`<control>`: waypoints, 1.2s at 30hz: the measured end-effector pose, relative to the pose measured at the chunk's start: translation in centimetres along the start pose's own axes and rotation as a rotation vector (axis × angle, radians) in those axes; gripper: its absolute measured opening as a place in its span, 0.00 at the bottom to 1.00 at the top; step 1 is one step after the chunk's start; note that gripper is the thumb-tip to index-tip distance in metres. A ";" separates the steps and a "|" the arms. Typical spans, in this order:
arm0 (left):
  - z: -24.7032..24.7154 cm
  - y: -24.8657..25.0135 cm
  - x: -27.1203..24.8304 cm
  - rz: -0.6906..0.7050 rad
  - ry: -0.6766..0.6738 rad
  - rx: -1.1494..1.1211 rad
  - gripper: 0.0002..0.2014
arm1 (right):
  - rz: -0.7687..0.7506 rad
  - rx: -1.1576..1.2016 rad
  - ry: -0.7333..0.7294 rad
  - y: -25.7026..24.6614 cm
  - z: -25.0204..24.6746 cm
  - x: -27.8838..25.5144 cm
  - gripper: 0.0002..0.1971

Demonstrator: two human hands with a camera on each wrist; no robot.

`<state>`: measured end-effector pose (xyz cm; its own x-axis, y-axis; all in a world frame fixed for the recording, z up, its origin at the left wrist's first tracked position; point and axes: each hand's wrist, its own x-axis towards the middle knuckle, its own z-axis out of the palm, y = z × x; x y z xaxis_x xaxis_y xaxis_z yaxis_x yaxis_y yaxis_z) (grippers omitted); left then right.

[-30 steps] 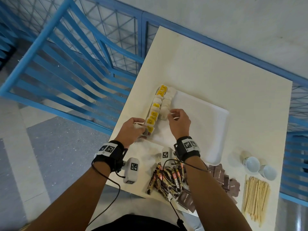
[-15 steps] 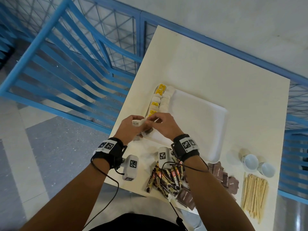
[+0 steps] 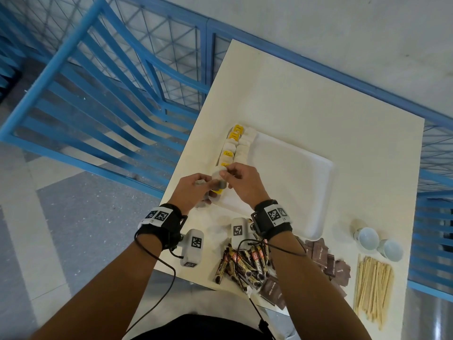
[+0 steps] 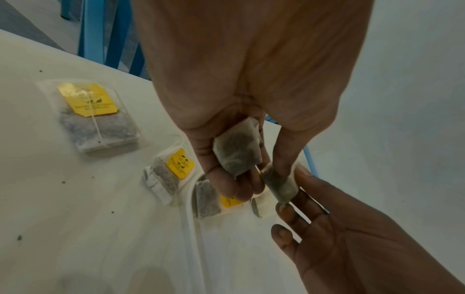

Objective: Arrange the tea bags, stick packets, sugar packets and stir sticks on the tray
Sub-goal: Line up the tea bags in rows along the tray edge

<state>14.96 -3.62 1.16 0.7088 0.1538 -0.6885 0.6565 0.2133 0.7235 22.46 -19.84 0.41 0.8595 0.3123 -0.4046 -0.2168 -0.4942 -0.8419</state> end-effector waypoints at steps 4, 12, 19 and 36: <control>0.1 -0.2 -0.3 0.002 -0.011 0.011 0.12 | 0.022 -0.020 0.025 0.3 0.1 -0.2 0.09; -0.4 -0.7 -0.3 -0.020 -0.040 0.050 0.05 | 0.077 -0.120 -0.008 1.7 0.1 -1.5 0.05; -1.2 -0.8 -0.4 -0.042 -0.015 0.084 0.09 | 0.221 -0.145 0.255 2.8 -0.6 -0.4 0.10; -2.1 -1.3 -0.2 0.003 -0.021 0.048 0.14 | 0.285 -0.164 0.378 2.5 0.5 0.7 0.09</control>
<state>13.43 -1.94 0.29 0.7160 0.1340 -0.6851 0.6652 0.1666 0.7278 22.25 -20.48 -2.14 0.8911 -0.1544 -0.4268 -0.4174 -0.6478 -0.6373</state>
